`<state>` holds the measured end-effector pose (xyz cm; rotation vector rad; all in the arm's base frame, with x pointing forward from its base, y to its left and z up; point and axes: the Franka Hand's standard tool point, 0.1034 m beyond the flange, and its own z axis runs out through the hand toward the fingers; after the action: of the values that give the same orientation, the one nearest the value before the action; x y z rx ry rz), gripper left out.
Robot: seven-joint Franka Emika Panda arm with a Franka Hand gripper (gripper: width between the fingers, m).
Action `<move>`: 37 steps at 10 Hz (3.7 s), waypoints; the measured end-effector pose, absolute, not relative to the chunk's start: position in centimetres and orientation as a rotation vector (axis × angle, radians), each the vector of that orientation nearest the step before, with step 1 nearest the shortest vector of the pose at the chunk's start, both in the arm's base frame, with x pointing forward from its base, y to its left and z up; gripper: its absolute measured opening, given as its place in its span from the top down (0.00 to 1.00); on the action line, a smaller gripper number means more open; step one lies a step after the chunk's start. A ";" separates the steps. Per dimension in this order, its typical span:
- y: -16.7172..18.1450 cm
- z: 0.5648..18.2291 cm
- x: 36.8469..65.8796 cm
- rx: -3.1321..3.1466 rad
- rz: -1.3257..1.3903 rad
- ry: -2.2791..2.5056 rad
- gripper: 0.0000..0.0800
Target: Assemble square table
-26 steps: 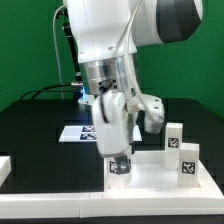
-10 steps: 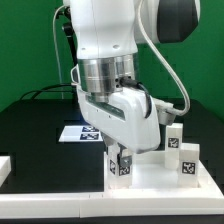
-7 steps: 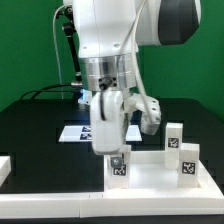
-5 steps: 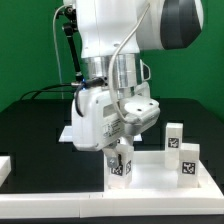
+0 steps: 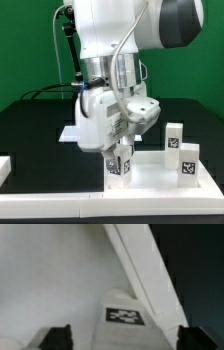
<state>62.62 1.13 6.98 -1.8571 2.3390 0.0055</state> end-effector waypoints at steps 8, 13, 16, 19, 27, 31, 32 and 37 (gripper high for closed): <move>1.1 7.1 62.6 -2.676 -0.089 1.441 0.19; 0.9 7.1 62.7 -2.804 -0.110 1.190 0.30; 0.8 6.9 62.4 -2.682 -0.084 1.436 0.63; 0.8 6.9 62.4 -2.519 -0.068 1.698 0.63; 0.6 6.8 62.4 -1.573 0.092 2.547 0.63; 0.4 6.7 62.1 -1.520 0.090 2.593 0.50; 0.4 6.7 62.1 -1.520 0.090 2.593 0.50; 1.1 7.7 62.4 -1.531 0.088 2.570 0.19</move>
Offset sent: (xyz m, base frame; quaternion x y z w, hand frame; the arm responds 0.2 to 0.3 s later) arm 0.0000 0.0000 0.0000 0.0000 0.0000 -0.1938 0.9810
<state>62.37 1.06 7.67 -1.5306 2.5697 0.0884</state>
